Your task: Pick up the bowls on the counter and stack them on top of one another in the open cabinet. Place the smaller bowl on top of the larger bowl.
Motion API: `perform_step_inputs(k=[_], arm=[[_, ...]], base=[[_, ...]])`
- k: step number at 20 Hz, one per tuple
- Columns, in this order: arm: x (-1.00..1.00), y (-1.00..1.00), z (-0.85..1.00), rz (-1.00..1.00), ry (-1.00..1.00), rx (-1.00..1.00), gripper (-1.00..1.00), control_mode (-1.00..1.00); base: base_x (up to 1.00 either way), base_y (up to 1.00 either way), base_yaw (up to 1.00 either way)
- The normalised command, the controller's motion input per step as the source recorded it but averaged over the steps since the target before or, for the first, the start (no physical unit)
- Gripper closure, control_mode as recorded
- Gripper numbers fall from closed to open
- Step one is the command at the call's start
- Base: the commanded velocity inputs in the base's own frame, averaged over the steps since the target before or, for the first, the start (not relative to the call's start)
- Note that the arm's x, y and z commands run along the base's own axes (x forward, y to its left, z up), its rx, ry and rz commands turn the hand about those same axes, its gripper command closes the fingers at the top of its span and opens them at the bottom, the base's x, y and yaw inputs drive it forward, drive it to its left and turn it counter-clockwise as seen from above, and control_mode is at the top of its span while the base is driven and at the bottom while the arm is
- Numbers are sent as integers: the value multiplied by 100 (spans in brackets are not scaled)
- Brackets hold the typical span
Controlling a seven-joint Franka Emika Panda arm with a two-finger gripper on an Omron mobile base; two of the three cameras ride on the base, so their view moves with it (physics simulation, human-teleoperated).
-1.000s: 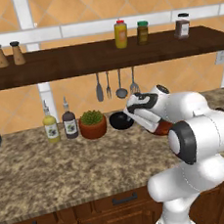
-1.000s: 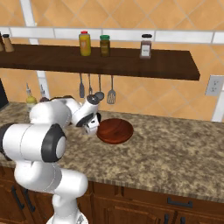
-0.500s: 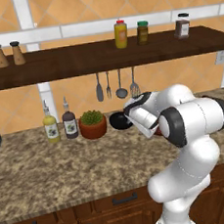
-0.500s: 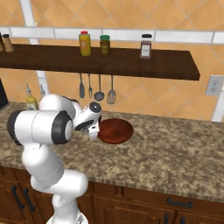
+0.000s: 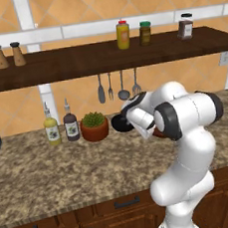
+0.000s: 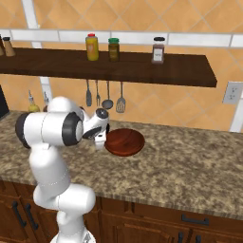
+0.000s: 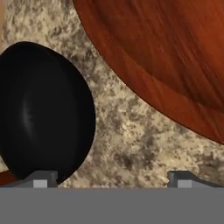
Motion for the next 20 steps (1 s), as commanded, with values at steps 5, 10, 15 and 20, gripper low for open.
perform_step_inputs(k=[5, 10, 15, 20], arm=[[19, 9, -21, -2, 2, 5, -100, -100], [15, 19, -42, -3, 0, 3, -100, -100], [26, 9, -40, -6, 0, 0, -100, -100], [15, 3, -31, -5, 2, 0, -100, -100]], base=[[0, 0, 0], [0, 0, 0], [0, 0, 0], [0, 0, 0]])
